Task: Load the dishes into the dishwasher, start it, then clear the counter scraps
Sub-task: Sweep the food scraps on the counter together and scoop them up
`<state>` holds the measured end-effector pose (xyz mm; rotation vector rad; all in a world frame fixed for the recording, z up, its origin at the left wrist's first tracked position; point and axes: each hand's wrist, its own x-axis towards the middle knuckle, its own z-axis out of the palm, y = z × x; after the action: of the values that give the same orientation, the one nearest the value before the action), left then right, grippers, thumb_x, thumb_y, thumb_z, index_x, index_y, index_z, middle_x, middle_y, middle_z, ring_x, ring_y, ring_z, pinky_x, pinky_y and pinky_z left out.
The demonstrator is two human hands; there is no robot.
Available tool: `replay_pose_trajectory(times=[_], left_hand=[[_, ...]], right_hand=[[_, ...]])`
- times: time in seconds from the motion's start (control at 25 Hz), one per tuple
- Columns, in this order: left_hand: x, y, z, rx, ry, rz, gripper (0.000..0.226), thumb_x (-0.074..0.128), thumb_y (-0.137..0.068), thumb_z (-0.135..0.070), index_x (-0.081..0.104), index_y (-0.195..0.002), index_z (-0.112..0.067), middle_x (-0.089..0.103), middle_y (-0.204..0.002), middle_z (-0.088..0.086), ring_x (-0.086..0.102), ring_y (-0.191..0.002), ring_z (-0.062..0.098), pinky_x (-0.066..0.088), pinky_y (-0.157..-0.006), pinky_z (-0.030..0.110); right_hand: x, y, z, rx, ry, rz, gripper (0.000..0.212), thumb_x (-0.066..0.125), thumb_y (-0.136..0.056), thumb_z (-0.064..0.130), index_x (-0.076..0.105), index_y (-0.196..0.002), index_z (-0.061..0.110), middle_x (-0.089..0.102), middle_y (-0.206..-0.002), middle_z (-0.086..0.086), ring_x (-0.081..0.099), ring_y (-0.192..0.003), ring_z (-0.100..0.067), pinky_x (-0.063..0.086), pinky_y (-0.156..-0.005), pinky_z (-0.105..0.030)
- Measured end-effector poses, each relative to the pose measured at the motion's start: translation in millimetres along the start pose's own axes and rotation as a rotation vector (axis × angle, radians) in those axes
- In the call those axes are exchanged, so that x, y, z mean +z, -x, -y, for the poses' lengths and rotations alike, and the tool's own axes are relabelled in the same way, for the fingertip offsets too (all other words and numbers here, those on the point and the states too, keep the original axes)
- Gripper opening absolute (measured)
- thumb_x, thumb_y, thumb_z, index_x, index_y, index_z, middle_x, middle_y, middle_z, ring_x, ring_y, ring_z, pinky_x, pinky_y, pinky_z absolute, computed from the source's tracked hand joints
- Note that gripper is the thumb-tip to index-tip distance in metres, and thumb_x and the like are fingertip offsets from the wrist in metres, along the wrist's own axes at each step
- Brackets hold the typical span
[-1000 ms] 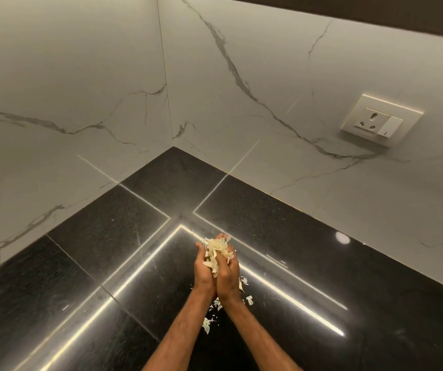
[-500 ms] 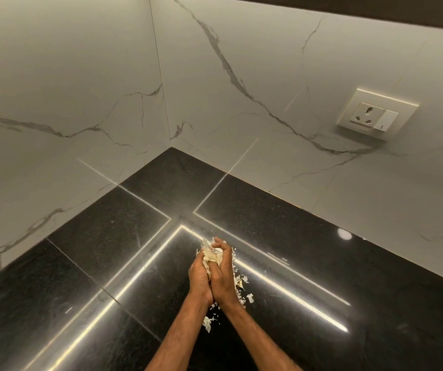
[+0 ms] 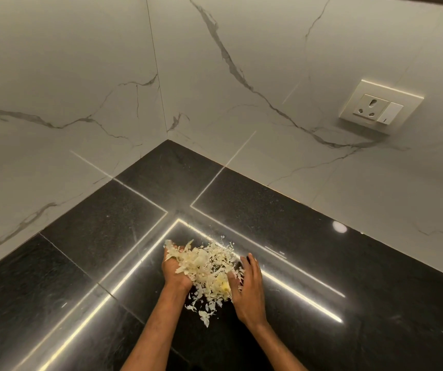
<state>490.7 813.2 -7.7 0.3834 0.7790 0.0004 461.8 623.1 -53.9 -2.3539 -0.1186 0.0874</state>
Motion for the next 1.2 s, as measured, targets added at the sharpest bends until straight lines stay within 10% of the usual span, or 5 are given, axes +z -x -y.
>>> replay_pose_trajectory(times=[0.16,0.48,0.64,1.0,1.2], left_hand=[[-9,8,-9,-0.013,0.065,0.075,0.072,0.040,-0.096,-0.063,0.049,-0.134,-0.001,0.046,-0.139,0.031,0.049,-0.120,0.047,0.035,-0.107,0.061],[-23,25,-27,0.009,0.114,0.116,0.070,0.040,-0.098,-0.057,0.077,-0.075,-0.003,0.073,-0.083,0.020,0.073,-0.073,0.034,0.060,-0.063,0.046],[-25,23,-31,0.090,0.108,0.053,0.059,0.045,-0.095,-0.046,0.073,-0.055,-0.014,0.069,-0.071,0.008,0.070,-0.062,0.023,0.059,-0.065,0.036],[-21,22,-35,0.160,0.165,-0.008,0.061,0.036,-0.103,-0.038,0.072,-0.059,-0.014,0.068,-0.064,0.005,0.067,-0.057,0.020,0.056,-0.059,0.028],[-20,30,-54,0.282,0.180,0.000,0.038,0.050,-0.092,-0.029,0.073,-0.064,-0.015,0.071,-0.067,0.002,0.070,-0.063,0.018,0.060,-0.059,0.029]], right_hand=[[27,-10,19,-0.082,0.187,0.137,0.090,0.020,-0.091,0.080,-0.005,-0.158,0.026,-0.015,-0.165,0.007,-0.016,-0.151,-0.008,0.000,-0.124,-0.038],[19,-83,52,-0.319,0.117,0.494,0.054,0.021,-0.105,0.050,0.022,-0.156,0.033,0.006,-0.163,0.015,-0.002,-0.150,0.000,0.003,-0.125,-0.049],[18,-71,50,-0.577,0.216,0.687,0.058,0.023,-0.104,0.057,0.025,-0.155,0.029,0.011,-0.164,0.013,-0.005,-0.148,0.004,-0.002,-0.125,-0.041],[25,-9,15,-0.647,0.412,0.411,0.110,0.037,-0.075,0.092,-0.005,-0.158,0.033,-0.017,-0.165,-0.001,-0.018,-0.151,-0.028,-0.006,-0.117,-0.063],[52,-22,62,-0.746,0.515,0.431,0.081,0.035,-0.090,0.077,0.002,-0.155,0.042,-0.011,-0.166,-0.004,-0.013,-0.151,-0.034,-0.011,-0.113,-0.064]])
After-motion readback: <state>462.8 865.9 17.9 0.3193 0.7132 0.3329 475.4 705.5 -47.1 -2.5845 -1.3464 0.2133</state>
